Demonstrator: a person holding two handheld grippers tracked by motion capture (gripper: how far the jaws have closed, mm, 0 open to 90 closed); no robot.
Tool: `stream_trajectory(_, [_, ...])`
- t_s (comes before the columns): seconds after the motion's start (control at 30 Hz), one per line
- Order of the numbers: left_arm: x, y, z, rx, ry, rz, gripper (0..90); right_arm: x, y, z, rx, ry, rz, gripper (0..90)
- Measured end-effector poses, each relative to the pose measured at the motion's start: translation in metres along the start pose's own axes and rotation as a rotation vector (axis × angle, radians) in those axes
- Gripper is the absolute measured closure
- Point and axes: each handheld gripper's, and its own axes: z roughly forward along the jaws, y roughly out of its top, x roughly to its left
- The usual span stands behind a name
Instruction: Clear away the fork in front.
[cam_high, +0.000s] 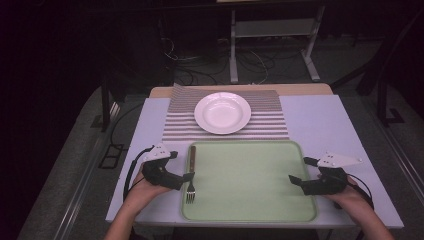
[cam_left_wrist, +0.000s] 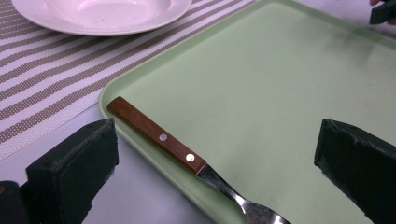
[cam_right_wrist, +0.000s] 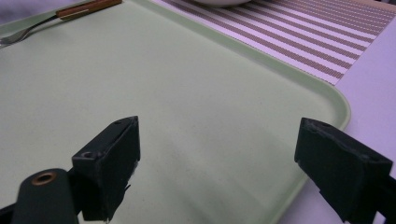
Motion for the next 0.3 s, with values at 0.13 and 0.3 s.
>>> stream_trajectory(0.13, [0.0000,-0.0004,0.0014,0.006,-0.001,0.005,0.0,0.0006,-0.0004,0.0001,0.003,0.000,-0.001,14.3])
stream_trajectory(0.3, [0.0001,0.0002,0.0026,0.009,-0.004,0.010,0.0,0.0001,-0.0008,-0.0010,0.000,-0.002,0.000,14.3])
